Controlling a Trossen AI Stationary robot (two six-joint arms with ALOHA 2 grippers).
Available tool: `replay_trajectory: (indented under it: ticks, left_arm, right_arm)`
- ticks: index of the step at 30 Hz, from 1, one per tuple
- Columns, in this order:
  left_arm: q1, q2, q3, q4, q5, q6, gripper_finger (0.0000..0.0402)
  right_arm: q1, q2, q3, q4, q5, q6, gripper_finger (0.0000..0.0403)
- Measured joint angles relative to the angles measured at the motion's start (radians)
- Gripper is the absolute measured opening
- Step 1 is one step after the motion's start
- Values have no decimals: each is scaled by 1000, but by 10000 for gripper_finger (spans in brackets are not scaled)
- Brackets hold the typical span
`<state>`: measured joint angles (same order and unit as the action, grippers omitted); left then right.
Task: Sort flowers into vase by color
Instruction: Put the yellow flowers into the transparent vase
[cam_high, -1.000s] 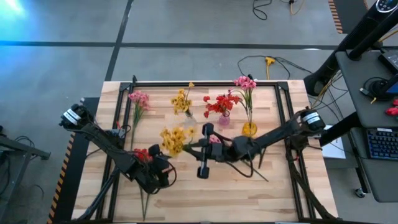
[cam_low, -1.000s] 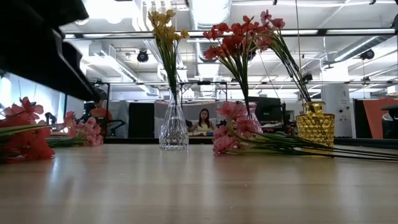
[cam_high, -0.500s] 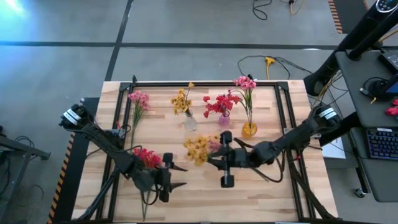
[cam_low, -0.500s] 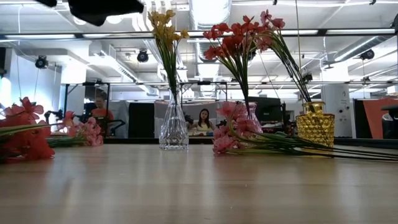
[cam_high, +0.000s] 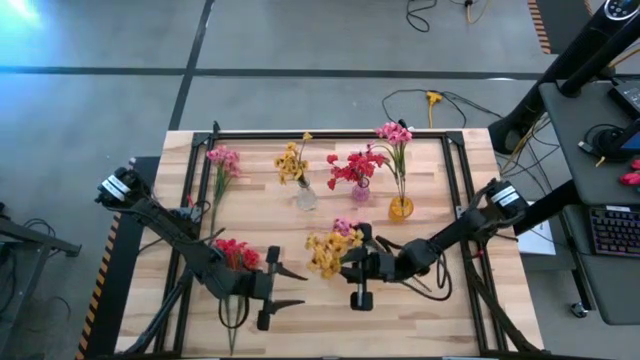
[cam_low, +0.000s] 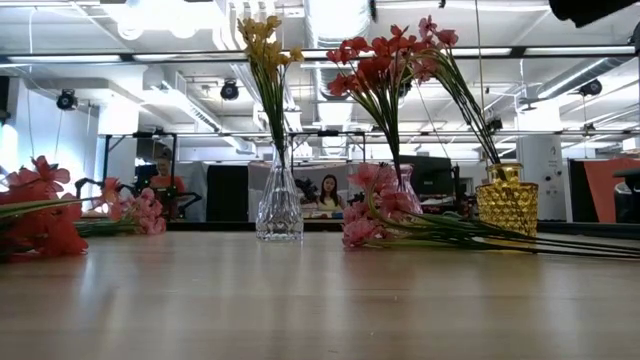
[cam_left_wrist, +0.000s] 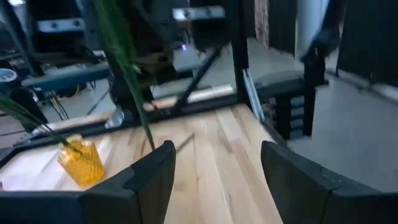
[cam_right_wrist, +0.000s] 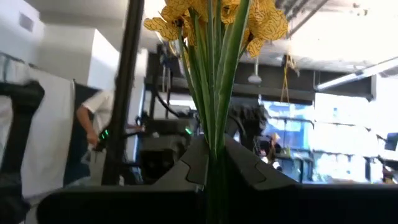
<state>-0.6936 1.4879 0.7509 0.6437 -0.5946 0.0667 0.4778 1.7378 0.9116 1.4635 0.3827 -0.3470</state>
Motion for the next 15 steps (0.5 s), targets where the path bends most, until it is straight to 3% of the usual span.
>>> replay_trajectory:
  ticks: [5, 10, 15]
  left_arm:
    - [47, 0, 0, 79, -15, 14, 219]
    - [84, 2, 0, 82, 91, 6, 219]
    - [85, 3, 0, 82, 99, 3, 218]
  right_arm:
    - [-2, 69, 100, -5, -69, -13, 18]
    - [-5, 155, 230, -26, -69, -123, 18]
    - [-5, 195, 301, -37, -70, -192, 18]
